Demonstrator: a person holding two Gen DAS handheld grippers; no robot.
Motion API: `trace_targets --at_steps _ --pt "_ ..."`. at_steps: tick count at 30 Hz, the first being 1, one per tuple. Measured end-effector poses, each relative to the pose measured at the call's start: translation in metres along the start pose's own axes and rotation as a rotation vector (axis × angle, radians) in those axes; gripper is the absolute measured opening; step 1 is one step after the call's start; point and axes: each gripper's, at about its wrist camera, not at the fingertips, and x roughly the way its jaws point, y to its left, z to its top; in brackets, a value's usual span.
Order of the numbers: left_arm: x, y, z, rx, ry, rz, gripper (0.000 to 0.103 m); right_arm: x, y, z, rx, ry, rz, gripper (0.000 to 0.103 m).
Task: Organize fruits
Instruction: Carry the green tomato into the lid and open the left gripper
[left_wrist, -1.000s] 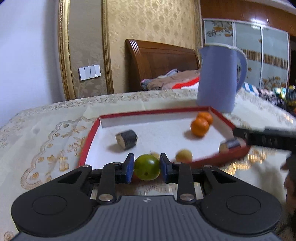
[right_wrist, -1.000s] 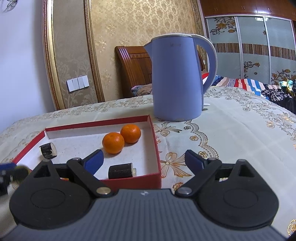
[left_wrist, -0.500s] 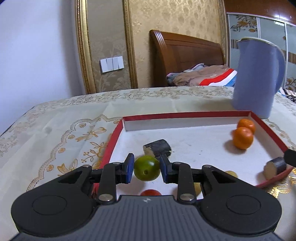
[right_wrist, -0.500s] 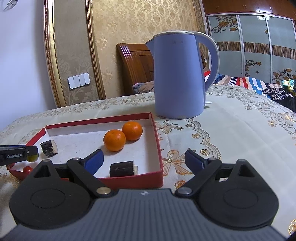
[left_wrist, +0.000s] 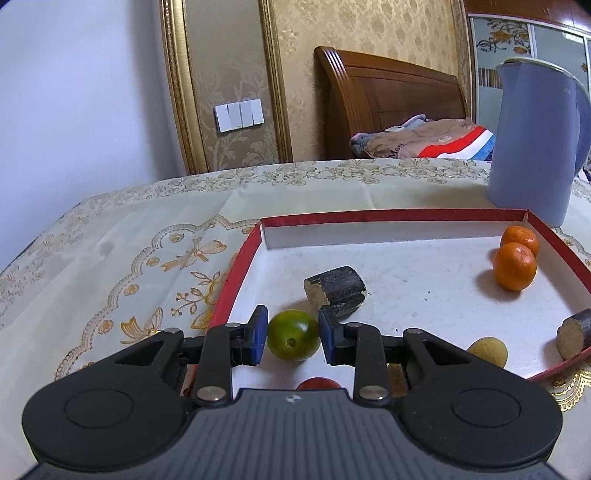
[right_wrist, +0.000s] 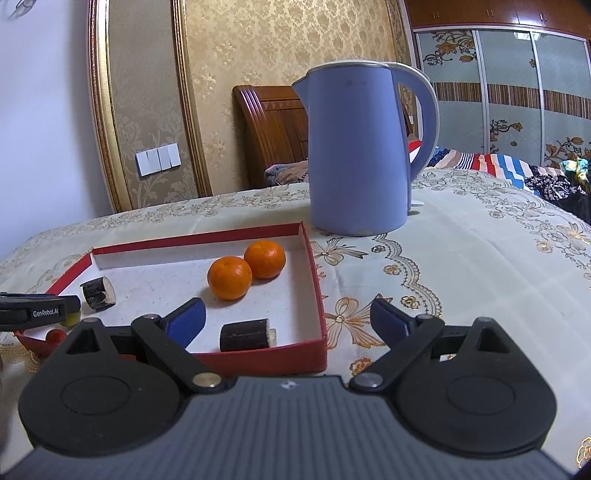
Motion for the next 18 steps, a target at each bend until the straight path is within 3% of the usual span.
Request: trace_targets --at_steps 10,18 --pt "-0.006 0.007 -0.003 -0.035 0.005 -0.02 0.03 -0.004 -0.003 0.002 0.011 -0.025 0.012 0.097" --pt "-0.041 0.018 -0.015 -0.055 -0.032 -0.069 0.032 -0.023 -0.016 -0.004 0.062 -0.017 0.05 0.097"
